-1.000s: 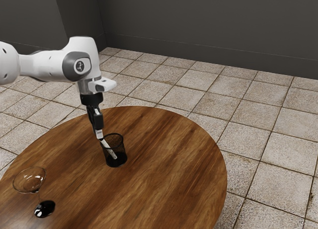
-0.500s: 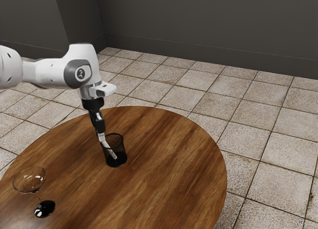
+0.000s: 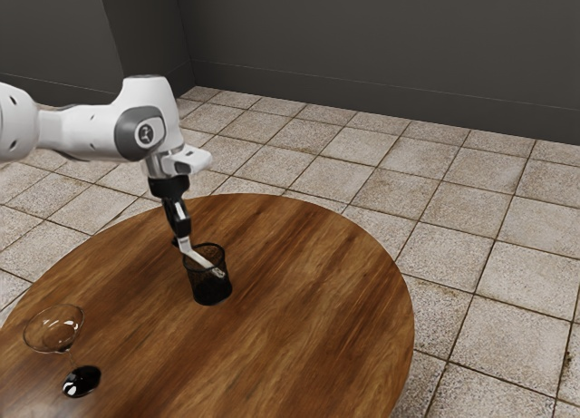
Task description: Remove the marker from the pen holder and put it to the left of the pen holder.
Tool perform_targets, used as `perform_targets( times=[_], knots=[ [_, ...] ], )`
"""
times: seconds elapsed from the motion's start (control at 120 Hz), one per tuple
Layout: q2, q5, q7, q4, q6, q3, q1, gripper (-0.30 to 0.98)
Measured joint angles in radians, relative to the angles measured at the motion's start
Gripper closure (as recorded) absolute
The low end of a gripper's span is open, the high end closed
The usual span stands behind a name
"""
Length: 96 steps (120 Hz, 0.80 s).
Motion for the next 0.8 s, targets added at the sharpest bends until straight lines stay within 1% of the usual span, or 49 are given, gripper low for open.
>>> perform_targets(
  times=[0.175, 0.392, 0.558, 0.642, 0.8],
  knots=[
    [-0.083, 0.021, -0.008, -0.036, -0.032, -0.001, 0.0, 0.78],
    [-0.217, 0.032, -0.017, -0.096, -0.071, -0.003, 0.003, 0.79],
    [-0.309, 0.031, -0.022, -0.148, -0.085, -0.006, 0.043, 0.79],
    [-0.319, 0.031, -0.024, -0.159, -0.089, -0.002, 0.061, 0.79],
    [-0.261, 0.031, -0.029, -0.161, -0.086, -0.005, 0.094, 0.79]
  ],
)
